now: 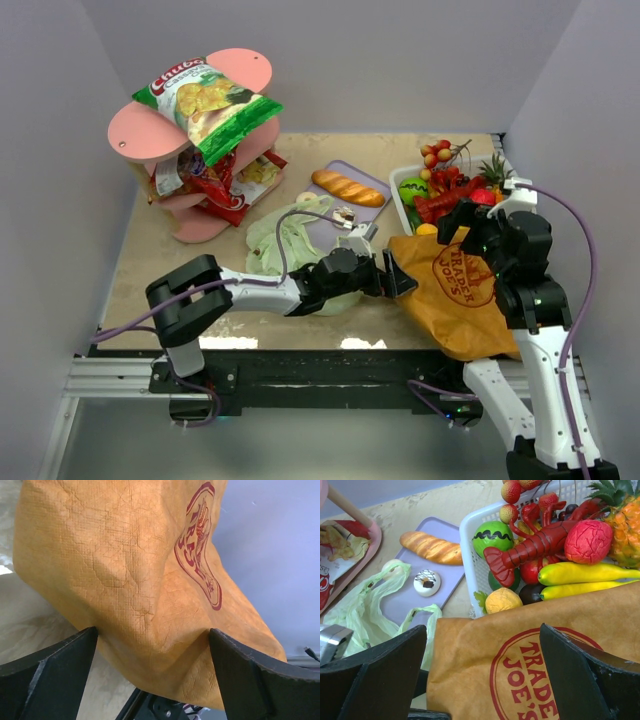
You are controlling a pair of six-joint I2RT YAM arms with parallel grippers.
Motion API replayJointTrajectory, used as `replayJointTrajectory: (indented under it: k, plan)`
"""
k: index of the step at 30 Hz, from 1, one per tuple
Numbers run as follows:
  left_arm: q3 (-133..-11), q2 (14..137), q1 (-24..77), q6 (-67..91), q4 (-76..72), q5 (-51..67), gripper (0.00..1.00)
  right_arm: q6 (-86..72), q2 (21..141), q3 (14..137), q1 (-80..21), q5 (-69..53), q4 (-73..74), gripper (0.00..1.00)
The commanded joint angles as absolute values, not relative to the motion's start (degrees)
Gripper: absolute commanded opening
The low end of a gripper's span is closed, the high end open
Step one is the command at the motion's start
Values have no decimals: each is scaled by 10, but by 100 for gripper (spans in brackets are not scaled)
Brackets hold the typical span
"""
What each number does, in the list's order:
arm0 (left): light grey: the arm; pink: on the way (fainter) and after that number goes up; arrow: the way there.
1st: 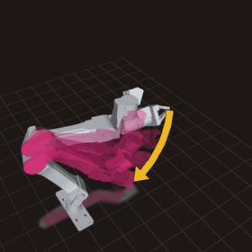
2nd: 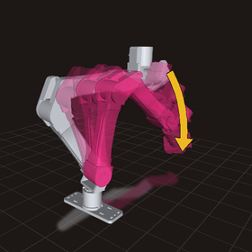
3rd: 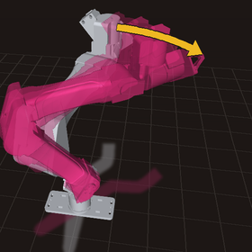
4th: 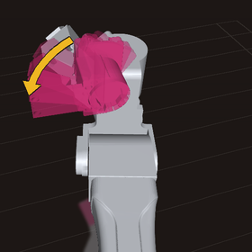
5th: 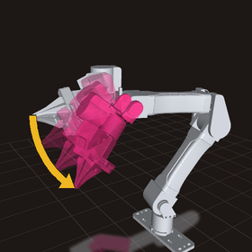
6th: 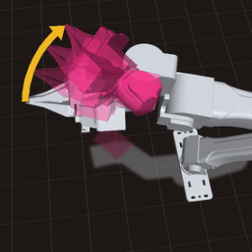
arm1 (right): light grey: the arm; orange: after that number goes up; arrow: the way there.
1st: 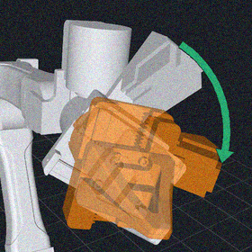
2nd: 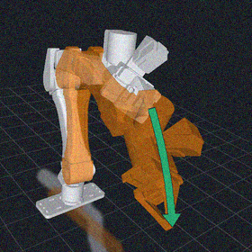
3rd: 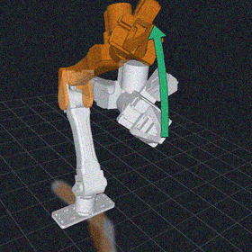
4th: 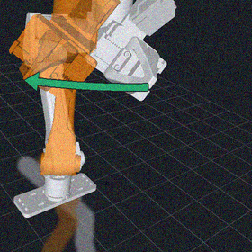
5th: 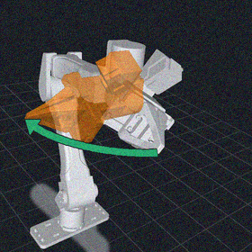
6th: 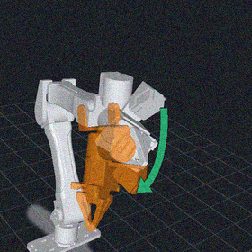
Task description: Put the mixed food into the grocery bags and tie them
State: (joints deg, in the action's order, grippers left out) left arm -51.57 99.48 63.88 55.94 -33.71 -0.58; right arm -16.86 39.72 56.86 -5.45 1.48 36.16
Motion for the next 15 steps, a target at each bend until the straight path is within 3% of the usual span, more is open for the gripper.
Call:
replayJointTrajectory:
  k: [1, 4, 6, 7, 8, 15]
  plan:
    - [-545, 1039, 641, 575, -422, 51, 83, -168, 398, 570, -54, 2, 351, 99]
    - [-508, 1024, 632, 575, -475, 57, 38, -168, 401, 573, -54, 2, 353, 99]
    - [-487, 1004, 618, 563, -490, 53, 24, -168, 402, 577, -54, 2, 354, 99]
    - [-478, 983, 612, 558, -489, 55, 9, -168, 401, 579, -54, 3, 354, 99]
    - [-455, 970, 600, 554, -486, 60, 3, -168, 403, 580, -54, 4, 354, 99]
    - [-359, 848, 534, 506, -422, 105, 0, -168, 409, 577, -54, 3, 348, 99]
